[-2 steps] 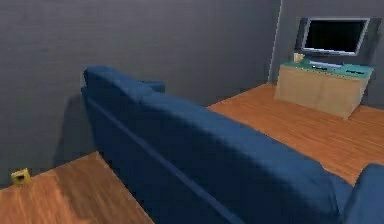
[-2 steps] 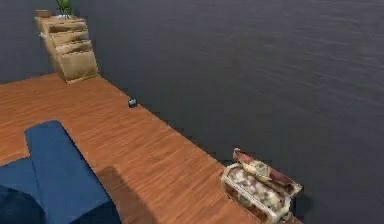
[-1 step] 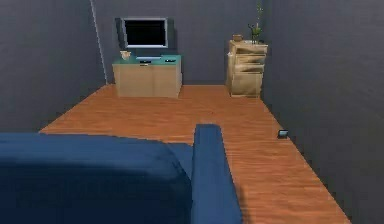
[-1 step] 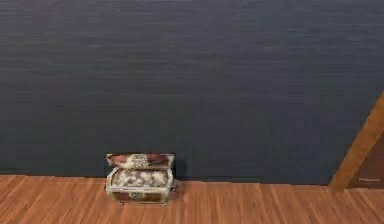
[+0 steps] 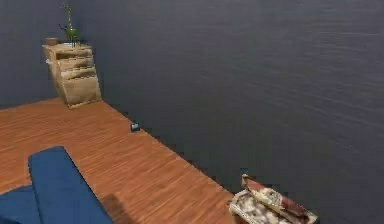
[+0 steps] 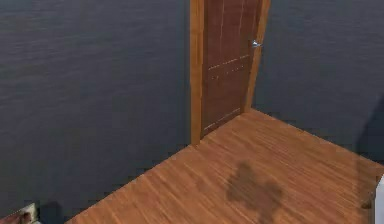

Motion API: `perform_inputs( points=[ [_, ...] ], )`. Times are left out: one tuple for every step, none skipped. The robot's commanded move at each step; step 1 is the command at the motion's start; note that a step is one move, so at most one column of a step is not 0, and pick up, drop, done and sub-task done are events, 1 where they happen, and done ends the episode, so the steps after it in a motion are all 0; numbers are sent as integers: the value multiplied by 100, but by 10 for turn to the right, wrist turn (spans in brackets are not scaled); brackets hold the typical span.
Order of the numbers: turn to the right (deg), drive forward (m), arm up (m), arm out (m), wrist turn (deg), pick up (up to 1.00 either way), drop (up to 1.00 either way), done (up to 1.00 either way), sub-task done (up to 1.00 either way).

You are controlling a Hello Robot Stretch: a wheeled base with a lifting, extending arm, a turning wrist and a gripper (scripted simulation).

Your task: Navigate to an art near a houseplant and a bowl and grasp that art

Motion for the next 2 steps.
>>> perform_inputs(
  points=[
    [270,0,0,0,0,0,0,0,0],
    [0,45,0,0,0,0,0,0,0]
  ],
)
